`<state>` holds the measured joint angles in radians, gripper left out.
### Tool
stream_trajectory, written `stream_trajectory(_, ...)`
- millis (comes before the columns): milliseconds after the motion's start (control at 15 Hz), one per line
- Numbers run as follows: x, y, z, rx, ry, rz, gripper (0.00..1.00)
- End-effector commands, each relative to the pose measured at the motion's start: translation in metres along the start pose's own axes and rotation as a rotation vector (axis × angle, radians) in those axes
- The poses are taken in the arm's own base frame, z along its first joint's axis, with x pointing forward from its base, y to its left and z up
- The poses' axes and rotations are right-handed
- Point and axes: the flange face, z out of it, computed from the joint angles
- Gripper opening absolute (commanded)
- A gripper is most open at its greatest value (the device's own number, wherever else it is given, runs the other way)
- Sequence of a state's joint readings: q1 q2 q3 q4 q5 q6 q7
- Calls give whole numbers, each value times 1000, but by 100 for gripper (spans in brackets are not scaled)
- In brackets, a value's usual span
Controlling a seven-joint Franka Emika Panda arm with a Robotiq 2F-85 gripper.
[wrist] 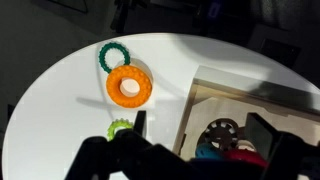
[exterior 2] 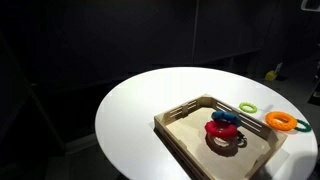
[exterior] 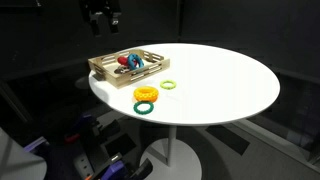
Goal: Pick up the green ring and put it on the tray
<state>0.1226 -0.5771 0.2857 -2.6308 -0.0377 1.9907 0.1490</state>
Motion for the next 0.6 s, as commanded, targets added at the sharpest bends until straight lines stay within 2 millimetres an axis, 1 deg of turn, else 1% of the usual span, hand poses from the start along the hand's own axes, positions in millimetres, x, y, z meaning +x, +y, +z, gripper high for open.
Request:
stream_trajectory(0, 0, 0, 0, 0, -1, 0, 100)
stream_trajectory(267, 0, 0, 0, 0, -1, 0, 100)
stream_trajectory(533, 16, 12, -11, 25, 12, 47, 100)
